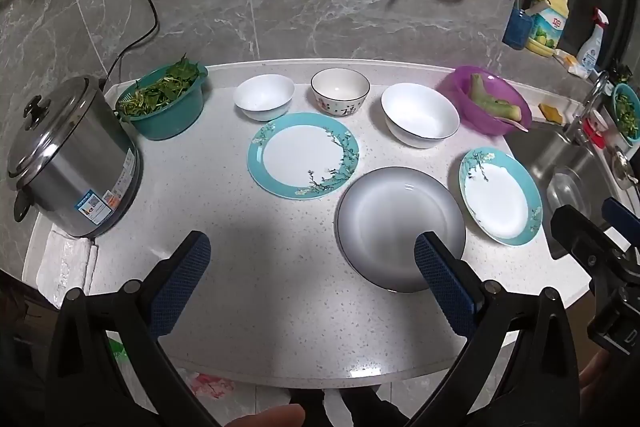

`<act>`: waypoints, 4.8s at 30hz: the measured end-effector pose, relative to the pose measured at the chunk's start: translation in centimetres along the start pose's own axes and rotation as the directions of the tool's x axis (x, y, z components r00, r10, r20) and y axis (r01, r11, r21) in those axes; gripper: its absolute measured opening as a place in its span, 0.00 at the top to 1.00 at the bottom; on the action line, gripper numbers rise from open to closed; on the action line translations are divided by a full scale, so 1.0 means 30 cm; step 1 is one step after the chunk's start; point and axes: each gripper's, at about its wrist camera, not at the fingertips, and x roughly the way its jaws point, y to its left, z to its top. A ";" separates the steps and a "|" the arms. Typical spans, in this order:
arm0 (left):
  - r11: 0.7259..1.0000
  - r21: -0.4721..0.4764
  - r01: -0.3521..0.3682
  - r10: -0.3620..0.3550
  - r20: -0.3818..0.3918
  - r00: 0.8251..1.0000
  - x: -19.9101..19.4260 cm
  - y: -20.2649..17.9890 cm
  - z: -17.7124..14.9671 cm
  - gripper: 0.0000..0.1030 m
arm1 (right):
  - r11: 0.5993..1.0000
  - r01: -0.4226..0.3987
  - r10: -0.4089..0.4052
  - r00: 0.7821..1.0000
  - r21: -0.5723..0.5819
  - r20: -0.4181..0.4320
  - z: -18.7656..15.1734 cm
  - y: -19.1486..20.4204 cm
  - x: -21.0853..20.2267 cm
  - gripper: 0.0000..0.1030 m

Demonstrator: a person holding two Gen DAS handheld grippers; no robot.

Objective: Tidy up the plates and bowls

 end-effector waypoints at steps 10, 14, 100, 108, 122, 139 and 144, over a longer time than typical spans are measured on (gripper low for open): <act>1.000 0.008 -0.012 0.012 -0.003 1.000 -0.001 -0.001 0.000 0.00 | 1.000 0.004 -0.004 1.000 -0.004 0.003 0.001 0.003 -0.002 0.00; 1.000 0.009 -0.014 0.014 -0.004 1.000 -0.001 -0.001 0.000 0.00 | 1.000 0.003 -0.003 1.000 -0.006 0.001 -0.001 0.002 0.001 0.00; 0.994 -0.008 0.106 -0.106 -0.141 0.984 0.174 -0.036 -0.058 0.00 | 0.994 -0.084 0.088 0.994 0.077 -0.060 -0.063 -0.094 0.086 0.00; 0.959 0.025 0.282 -0.270 -0.218 0.938 0.369 -0.015 -0.091 0.01 | 0.855 -0.259 0.354 0.925 0.450 -0.141 -0.234 -0.358 0.319 0.00; 0.870 0.141 0.473 -0.383 -0.411 0.827 0.800 0.041 -0.014 0.22 | 0.662 -0.282 0.387 0.922 0.694 0.005 -0.399 -0.464 0.601 0.19; 0.836 0.037 0.548 -0.469 -0.471 0.747 0.947 0.014 0.064 0.31 | 0.639 -0.370 0.498 0.867 0.674 0.004 -0.370 -0.479 0.733 0.49; 0.839 0.037 0.543 -0.464 -0.474 0.749 0.952 -0.001 0.084 0.31 | 0.636 -0.387 0.525 0.851 0.667 -0.007 -0.360 -0.478 0.756 0.59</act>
